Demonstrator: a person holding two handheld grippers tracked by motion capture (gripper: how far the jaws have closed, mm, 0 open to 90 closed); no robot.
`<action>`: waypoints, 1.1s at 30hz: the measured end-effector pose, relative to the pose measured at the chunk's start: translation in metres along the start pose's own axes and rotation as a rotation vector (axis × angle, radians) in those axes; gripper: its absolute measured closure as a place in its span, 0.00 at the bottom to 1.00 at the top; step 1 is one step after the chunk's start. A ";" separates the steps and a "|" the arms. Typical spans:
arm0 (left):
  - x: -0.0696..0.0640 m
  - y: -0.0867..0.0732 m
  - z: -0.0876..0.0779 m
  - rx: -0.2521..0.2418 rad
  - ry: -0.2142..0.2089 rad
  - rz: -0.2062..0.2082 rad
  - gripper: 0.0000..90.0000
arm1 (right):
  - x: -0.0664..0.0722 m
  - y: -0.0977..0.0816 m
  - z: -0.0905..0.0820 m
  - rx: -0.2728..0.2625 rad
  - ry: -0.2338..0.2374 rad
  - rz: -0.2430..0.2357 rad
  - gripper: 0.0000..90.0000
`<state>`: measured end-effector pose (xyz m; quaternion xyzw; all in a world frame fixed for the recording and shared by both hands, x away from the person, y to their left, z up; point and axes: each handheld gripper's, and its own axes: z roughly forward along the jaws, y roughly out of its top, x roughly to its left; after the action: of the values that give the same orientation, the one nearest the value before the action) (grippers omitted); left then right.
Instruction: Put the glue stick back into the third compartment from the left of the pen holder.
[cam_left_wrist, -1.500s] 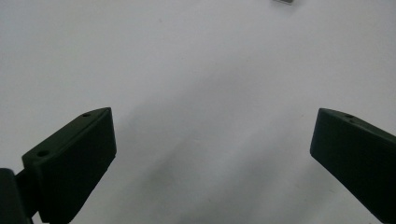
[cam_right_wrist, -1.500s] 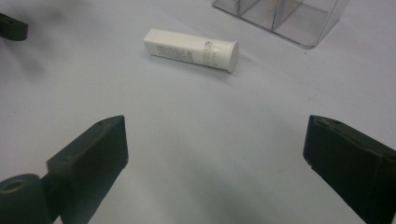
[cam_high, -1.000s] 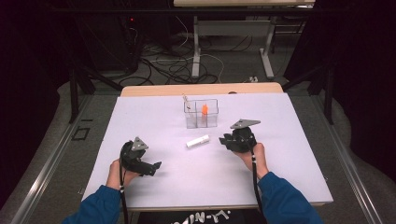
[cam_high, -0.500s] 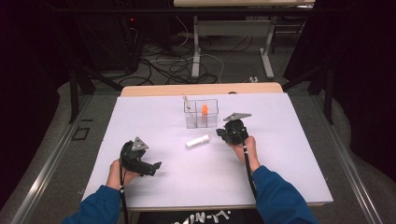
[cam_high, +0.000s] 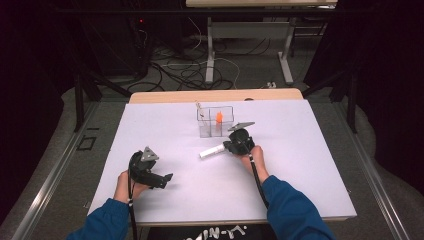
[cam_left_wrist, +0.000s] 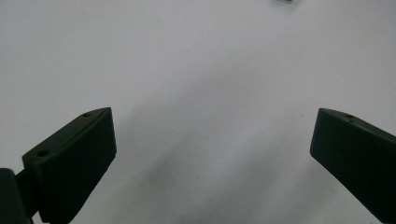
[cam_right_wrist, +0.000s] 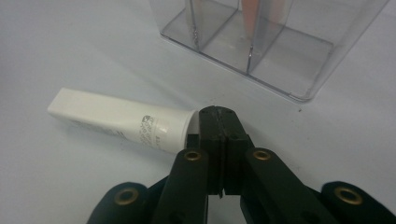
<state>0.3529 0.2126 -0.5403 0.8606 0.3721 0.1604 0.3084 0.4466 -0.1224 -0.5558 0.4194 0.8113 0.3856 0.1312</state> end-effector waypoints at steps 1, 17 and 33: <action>0.000 0.000 0.000 0.000 -0.001 0.000 0.00 | 0.000 0.000 0.001 -0.008 0.006 -0.007 1.00; -0.001 0.000 0.001 0.000 -0.010 0.001 0.01 | 0.014 0.002 0.006 0.021 0.029 -0.036 1.00; -0.002 0.001 0.001 0.004 -0.014 0.014 0.01 | 0.039 0.004 0.014 0.016 0.070 -0.092 1.00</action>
<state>0.3526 0.2102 -0.5407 0.8650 0.3641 0.1558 0.3080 0.4325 -0.0838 -0.5578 0.3690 0.8369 0.3870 0.1168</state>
